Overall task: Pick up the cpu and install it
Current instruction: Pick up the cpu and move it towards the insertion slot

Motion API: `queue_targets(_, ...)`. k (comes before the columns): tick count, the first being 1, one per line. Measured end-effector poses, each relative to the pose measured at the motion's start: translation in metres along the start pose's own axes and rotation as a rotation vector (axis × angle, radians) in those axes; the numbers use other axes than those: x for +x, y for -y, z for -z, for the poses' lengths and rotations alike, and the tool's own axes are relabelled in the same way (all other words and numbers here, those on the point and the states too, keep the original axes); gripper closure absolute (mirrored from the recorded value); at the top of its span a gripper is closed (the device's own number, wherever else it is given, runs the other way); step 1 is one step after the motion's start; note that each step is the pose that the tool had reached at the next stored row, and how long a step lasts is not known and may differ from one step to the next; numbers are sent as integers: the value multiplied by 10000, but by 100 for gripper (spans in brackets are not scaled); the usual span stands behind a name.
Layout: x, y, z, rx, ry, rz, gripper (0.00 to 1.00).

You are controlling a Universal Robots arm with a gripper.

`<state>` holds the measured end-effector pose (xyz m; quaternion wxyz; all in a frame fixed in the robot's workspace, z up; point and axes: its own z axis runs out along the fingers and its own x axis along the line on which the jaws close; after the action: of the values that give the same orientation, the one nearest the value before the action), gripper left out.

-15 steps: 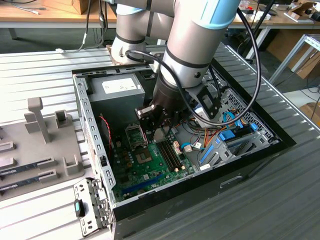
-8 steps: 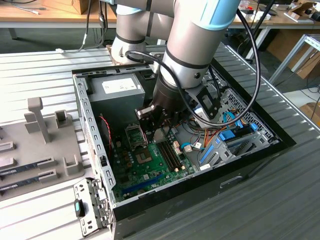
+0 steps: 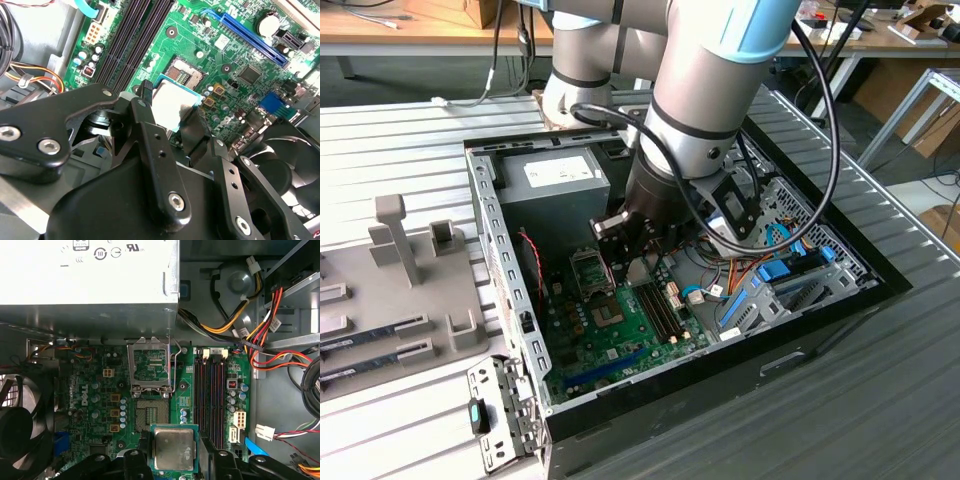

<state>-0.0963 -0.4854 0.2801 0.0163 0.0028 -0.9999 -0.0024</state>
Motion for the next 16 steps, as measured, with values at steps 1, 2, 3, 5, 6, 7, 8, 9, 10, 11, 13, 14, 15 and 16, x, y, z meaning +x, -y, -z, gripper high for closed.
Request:
queue_targets(1,0,0,-2,0,0,0,53)
queue_targets(2,0,0,-3,0,0,0,53)
queue_targets(3,0,0,-9,0,0,0,53)
queue_targets(5,-1,0,-15,0,0,0,53)
queue_targets(6,-1,0,-16,0,0,1,53)
queue_targets(7,-1,0,-19,-1,1,0,53)
queue_targets(8,-1,1,-21,0,0,0,53)
queue_targets(9,-1,1,-23,0,0,0,53)
queue_targets(10,-1,1,-29,0,0,0,53)
queue_targets(11,-1,1,-33,-1,1,0,53)
queue_targets(13,-1,1,-36,0,0,0,53)
queue_targets(14,-1,1,-38,0,0,0,53)
queue_targets(15,-1,1,-41,0,0,0,53)
queue_targets(16,-2,1,-43,0,0,0,53)
